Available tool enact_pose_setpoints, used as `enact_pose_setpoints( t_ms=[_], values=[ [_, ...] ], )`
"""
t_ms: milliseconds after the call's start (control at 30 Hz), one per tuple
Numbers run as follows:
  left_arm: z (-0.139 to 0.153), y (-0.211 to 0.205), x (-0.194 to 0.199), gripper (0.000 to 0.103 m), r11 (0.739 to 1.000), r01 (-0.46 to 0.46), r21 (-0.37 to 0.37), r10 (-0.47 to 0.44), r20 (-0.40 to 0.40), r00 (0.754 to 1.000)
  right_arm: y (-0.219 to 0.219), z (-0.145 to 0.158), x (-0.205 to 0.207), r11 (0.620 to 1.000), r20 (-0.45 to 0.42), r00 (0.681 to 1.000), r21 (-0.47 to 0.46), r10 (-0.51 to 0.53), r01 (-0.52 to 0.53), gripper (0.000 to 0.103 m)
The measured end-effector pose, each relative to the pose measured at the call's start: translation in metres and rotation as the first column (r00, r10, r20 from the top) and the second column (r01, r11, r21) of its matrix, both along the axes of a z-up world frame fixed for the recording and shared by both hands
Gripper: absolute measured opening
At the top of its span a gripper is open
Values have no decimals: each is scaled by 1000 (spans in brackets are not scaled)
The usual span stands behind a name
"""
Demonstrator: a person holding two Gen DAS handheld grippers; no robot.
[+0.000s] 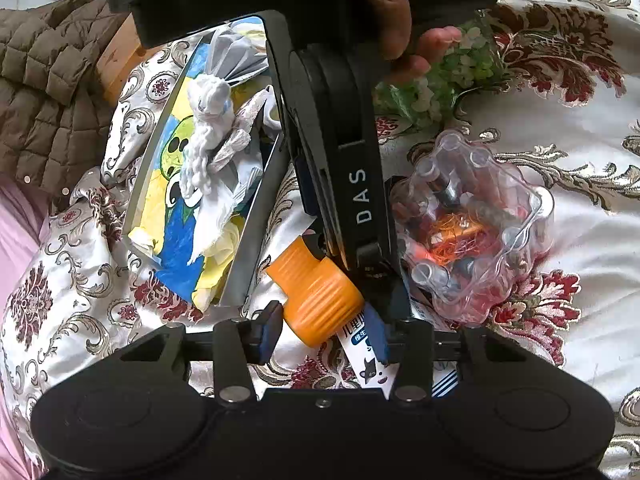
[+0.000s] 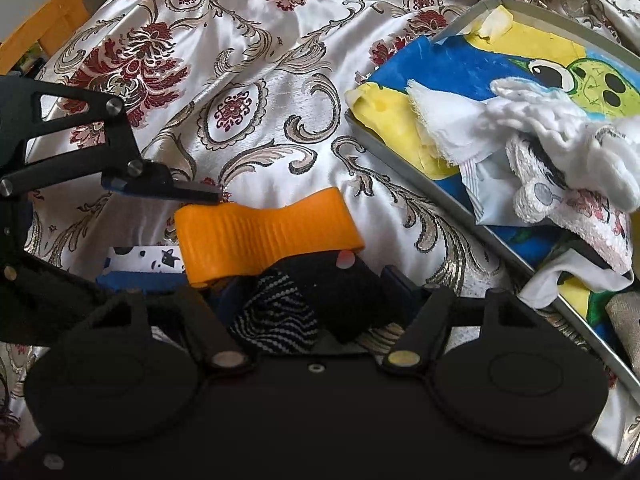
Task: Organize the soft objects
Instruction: 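Grasp the orange silicone piece with the left gripper while the right gripper holds the sock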
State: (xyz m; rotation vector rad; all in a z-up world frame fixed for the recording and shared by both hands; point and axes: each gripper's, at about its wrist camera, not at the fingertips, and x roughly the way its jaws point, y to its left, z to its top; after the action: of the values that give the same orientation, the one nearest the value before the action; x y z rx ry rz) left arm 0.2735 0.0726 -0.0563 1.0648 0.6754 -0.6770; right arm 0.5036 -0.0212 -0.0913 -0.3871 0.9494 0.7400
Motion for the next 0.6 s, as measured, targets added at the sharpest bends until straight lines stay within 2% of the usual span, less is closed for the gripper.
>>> enact_pose_setpoints(
  t_ms=[167,300,467,600],
  values=[
    [0,0,-2,40,1000,9,5,-9,-3,1000,-11,4,5,1000,-36,999,6,-12,12,51],
    [0,0,-3,35,1000,19,16,-19,-10,1000,-20,-1,9,999,-38,999,-20,-28,27,31],
    [2,1,1,28,1000,-2,8,2,-18,1000,-24,-5,9,999,-23,999,-33,-24,23,23],
    [3,-1,1,23,1000,-15,-4,15,-13,1000,-19,-5,3,999,-3,1000,-45,-23,23,11]
  ],
)
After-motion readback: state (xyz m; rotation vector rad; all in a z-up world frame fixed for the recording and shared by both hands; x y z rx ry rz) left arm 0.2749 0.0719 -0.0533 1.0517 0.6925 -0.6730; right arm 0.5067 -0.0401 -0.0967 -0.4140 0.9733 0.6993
